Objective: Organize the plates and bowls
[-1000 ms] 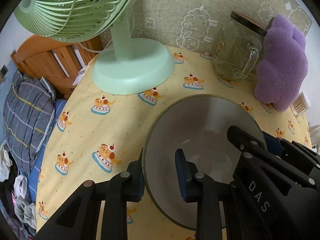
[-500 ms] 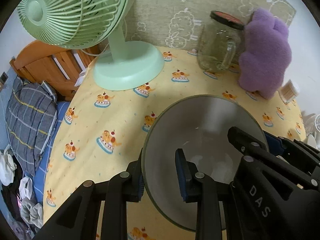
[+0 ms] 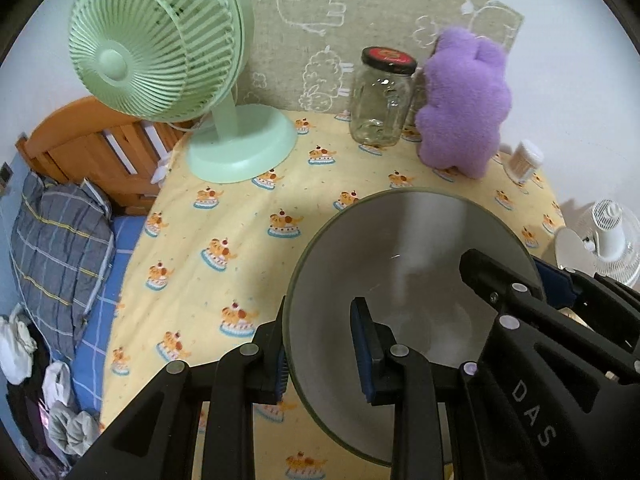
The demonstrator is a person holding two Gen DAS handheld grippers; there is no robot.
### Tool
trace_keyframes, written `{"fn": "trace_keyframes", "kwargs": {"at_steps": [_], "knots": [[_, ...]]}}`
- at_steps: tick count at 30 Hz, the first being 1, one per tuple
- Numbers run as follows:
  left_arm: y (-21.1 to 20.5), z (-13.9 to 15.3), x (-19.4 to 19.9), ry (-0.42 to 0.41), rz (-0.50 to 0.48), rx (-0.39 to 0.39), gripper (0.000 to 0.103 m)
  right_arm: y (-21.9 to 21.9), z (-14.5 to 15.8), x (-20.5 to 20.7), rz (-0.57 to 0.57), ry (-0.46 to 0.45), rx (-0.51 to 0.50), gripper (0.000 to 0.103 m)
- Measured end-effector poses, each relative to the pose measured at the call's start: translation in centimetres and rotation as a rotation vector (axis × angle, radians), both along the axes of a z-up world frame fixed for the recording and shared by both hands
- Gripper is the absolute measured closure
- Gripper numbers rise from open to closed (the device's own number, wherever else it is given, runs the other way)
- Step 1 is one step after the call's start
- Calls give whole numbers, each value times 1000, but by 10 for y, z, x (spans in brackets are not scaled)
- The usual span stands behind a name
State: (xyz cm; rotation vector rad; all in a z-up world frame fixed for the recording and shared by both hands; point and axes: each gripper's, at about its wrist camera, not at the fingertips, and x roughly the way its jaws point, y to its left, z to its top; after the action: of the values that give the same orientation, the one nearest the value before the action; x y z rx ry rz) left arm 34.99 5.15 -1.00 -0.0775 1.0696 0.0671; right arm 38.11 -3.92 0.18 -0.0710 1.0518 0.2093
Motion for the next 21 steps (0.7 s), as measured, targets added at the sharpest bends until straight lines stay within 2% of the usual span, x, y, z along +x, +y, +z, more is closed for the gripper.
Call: {"fn": "trace_keyframes", "kwargs": {"at_steps": [8, 14, 21], "knots": [[-1, 29, -46, -45, -41, 44, 77, 0, 30, -52, -32, -46, -4, 73], [4, 43, -81, -66, -81, 36, 78, 6, 50, -97, -72, -82, -17, 73], [12, 47, -120, -74, -124, 29, 78, 13, 58, -141, -110, -85, -31, 73]]}}
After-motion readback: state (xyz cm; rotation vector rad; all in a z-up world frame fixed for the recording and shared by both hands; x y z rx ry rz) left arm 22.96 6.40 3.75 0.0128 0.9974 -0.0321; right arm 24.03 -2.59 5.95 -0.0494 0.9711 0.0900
